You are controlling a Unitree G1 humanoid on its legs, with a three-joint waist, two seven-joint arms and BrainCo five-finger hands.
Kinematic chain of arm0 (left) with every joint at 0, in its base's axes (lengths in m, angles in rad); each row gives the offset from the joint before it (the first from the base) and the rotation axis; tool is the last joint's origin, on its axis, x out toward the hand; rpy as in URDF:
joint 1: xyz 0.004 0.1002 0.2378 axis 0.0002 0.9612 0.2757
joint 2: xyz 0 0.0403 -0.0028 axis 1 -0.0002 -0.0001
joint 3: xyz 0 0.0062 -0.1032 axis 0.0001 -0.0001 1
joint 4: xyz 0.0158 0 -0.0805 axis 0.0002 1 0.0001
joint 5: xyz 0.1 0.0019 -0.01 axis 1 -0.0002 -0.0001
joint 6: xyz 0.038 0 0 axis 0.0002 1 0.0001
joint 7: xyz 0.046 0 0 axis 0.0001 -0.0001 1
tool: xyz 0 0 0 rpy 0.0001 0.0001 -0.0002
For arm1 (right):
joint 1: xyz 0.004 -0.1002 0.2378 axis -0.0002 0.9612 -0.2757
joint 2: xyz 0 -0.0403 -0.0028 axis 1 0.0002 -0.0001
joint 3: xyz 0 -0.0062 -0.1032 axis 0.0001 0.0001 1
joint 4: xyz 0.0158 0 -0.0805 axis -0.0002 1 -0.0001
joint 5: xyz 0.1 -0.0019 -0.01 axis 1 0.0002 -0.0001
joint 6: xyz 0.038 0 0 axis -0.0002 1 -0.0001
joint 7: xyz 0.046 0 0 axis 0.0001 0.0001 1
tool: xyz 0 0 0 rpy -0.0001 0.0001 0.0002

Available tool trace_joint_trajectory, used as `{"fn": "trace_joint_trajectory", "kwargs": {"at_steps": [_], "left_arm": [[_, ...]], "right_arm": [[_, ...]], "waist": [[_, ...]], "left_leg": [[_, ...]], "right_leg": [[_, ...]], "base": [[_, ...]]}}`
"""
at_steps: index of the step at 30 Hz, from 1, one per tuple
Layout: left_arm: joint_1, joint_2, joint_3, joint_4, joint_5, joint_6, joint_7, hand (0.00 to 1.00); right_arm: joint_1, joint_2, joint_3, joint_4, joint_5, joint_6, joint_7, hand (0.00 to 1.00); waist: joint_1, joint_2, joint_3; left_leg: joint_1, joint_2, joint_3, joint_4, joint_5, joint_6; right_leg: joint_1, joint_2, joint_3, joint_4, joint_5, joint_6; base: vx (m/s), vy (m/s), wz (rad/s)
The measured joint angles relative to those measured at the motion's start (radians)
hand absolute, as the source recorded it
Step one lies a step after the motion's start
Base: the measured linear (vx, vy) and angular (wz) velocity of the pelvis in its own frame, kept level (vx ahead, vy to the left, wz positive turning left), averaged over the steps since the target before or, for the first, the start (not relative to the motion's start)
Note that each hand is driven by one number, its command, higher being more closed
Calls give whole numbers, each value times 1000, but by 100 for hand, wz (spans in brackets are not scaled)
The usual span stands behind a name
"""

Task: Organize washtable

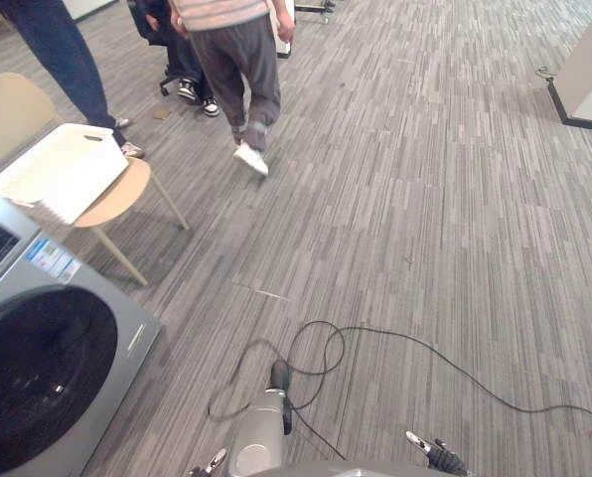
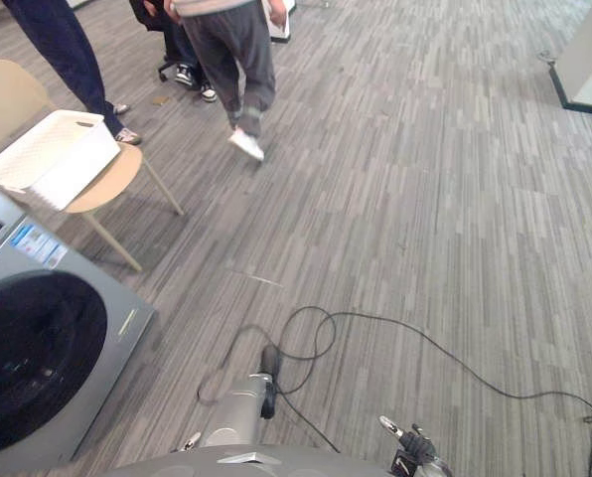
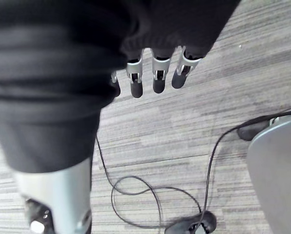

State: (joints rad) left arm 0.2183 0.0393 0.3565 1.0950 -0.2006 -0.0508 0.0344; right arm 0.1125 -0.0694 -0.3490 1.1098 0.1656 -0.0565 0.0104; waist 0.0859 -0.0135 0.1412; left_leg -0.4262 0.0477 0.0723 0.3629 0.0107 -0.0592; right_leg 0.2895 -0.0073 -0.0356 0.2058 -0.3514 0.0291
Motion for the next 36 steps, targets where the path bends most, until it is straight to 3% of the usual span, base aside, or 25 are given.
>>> {"fn": "trace_joint_trajectory", "kwargs": {"at_steps": [2, 3, 4, 5, 6, 10, 12, 13, 15, 16, 17, 18, 19, 20, 21, 25, 26, 27, 28, 29, 31, 32, 33, 34, 36], "left_arm": [[-3, 20, 6, 41, 30, 2, 0, 0], [-18, 46, -7, 50, 37, 7, 3, 0], [-19, 53, -13, 53, 42, 9, 4, 0], [-30, 60, -24, 52, 58, 12, 5, 0], [-32, 64, -54, 45, 64, 21, 5, 0], [-134, 62, -110, -14, 67, 15, 5, 0], [-194, 52, -131, -42, 61, 4, 3, 0], [-213, 48, -129, -49, 61, 1, 1, 0], [-201, -6, -112, -56, 61, -1, 1, 0], [-186, -51, -50, -61, 62, -3, -5, 0], [-181, -72, -19, -60, 62, -1, -5, 0], [-168, -102, 26, -63, 61, 3, -6, 0], [-155, -96, 31, -55, 62, 3, -6, 0], [-135, -70, 26, -26, 62, 8, -10, 0], [-126, -47, 33, -20, 43, 2, -21, 0], [-57, 23, -3, 1, 72, 8, -25, 0], [-30, 18, -11, 19, 71, 17, -26, 0], [-7, 5, -20, 26, 77, 21, -24, 0], [8, 0, -25, 37, 81, 23, -24, 0], [36, -12, -38, 61, 92, 30, -24, 0], [46, 12, -18, 80, 92, 29, -28, 0], [44, 20, -19, 82, 92, 33, -21, 0], [31, 27, -23, 84, 99, 43, -20, 0], [21, 37, -45, 84, 102, 52, -19, 0], [7, 58, -95, 64, 101, 53, -21, 0]], "right_arm": [[1, 13, -46, 28, -1, 1, 1, 0], [5, 26, -80, 39, -1, 3, 3, 0], [8, 32, -96, 44, -3, 3, 6, 0], [10, 36, -107, 58, -16, 3, 11, 0], [26, 35, -136, 62, -38, 4, 18, 0], [54, 41, -176, 56, -38, 4, 28, 0], [84, 47, -182, 60, -39, 24, 28, 0], [94, 52, -190, 61, -39, 28, 27, 0], [129, 42, -203, 55, -39, 52, 16, 0], [141, 39, -206, 47, -38, 53, 13, 0], [138, 36, -204, 41, -39, 57, 13, 0], [141, 4, -200, 20, -37, 61, 11, 0], [136, -5, -198, 19, -35, 60, 10, 0], [100, -13, -194, 21, -30, 60, 7, 0], [82, -22, -153, 26, -35, 57, 1, 0], [-47, -18, -23, 19, -27, 29, -8, 0], [-75, -18, 6, 16, -27, 13, -7, 0], [-92, -22, 6, 0, -28, 9, -2, 0], [-95, -22, 8, -2, -28, 1, -1, 0], [-95, -17, 34, -3, -28, -4, 2, 0], [-91, 5, 36, 3, -29, -6, 16, 0], [-85, 5, 24, 15, -30, -4, 20, 0], [-79, 8, -14, 41, -31, 0, 24, 0], [-68, 12, -47, 66, -31, 4, 28, 0], [-44, 6, -95, 57, -23, 0, 32, 0]], "waist": [[-12, -34, -12], [-33, -68, -3], [-43, -76, 3], [-58, -70, 18], [-65, -47, 25], [-89, -16, 22], [-107, -28, 15], [-111, -33, 14], [-145, 25, -27], [-158, 37, -37], [-156, 54, -32], [-144, 102, -24], [-130, 104, -18], [-111, 109, 1], [-97, 95, 10], [-45, 28, 20], [-31, 17, 16], [-17, 43, 15], [0, 50, 15], [14, 45, 1], [3, -1, -21], [1, -12, -18], [-5, -29, -6], [-26, -37, 5], [-52, -25, 7]], "left_leg": [[46, -45, 22, 34, -77, 20], [115, -86, 33, 30, -119, 31], [153, -99, 34, 27, -135, 34], [219, -101, 34, 26, -161, 35], [351, -92, 32, -27, -198, 43], [581, -46, 16, -190, -274, 59], [648, -46, -4, -220, -340, 49], [666, -50, -9, -220, -362, 50], [721, 1, -16, -195, -406, 84], [629, 31, -11, 108, -381, 42], [572, 55, -14, 263, -340, 20], [467, 111, -28, 526, -141, 33], [431, 130, -26, 616, 18, 34], [372, 148, -22, 775, 55, 48], [291, 146, -17, 872, -33, 64], [69, 95, 58, 570, -183, 43], [47, 67, 66, 258, -160, 12], [51, 62, 54, -53, -79, -9], [47, 63, 40, -81, 5, -20], [62, 33, 43, -37, 78, 58], [60, -25, 54, 24, -9, 94], [76, -51, 56, 56, -67, 110], [133, -87, 56, 75, -134, 129], [219, -117, 40, 73, -182, 141], [365, -130, 4, 14, -231, 144]], "right_leg": [[-154, -61, 4, 410, 34, 57], [-250, -116, -5, 677, 214, 89], [-284, -139, -16, 782, 274, 108], [-325, -166, -45, 903, 272, 92], [-392, -194, -101, 972, 227, 25], [-584, -169, -230, 568, 133, 24], [-586, -149, -265, 76, 254, 83], [-600, -153, -259, 22, 285, 87], [-624, -103, -242, 88, 333, 5], [-601, -93, -234, 152, 384, -72], [-585, -74, -233, 171, 368, -86], [-526, -22, -237, 174, 302, -101], [-487, -1, -220, 160, 279, -114], [-391, 32, -180, 130, 232, -142], [-291, 41, -156, 85, 201, -147], [-71, 6, -50, -73, 151, -113], [-17, -17, -33, -116, 129, -85], [44, -13, -15, -149, 118, -76], [73, -17, 0, -155, 108, -81], [100, -38, 21, -126, 106, -79], [6, -99, 28, 96, 134, -40], [-53, -115, 43, 268, 173, 22], [-131, -137, 75, 504, 317, 110], [-205, -155, 75, 736, 409, 141], [-316, -178, -6, 926, 334, 55]], "base": [[555, 125, 17], [527, 76, 36], [552, 3, 43], [704, -35, 11], [693, -20, -11], [603, -73, -9], [536, -169, 31], [731, -315, 46], [792, -323, 49], [697, -269, 45], [663, -319, 8], [256, -223, -38], [237, -212, -83], [236, -171, -80], [276, -166, -70], [-8, -33, -83], [-130, 104, -60], [123, 117, -59], [594, 67, -55], [922, 18, -16], [808, 32, 25], [597, 73, 40], [674, 40, 53], [619, 9, 47], [726, -81, 34]]}}
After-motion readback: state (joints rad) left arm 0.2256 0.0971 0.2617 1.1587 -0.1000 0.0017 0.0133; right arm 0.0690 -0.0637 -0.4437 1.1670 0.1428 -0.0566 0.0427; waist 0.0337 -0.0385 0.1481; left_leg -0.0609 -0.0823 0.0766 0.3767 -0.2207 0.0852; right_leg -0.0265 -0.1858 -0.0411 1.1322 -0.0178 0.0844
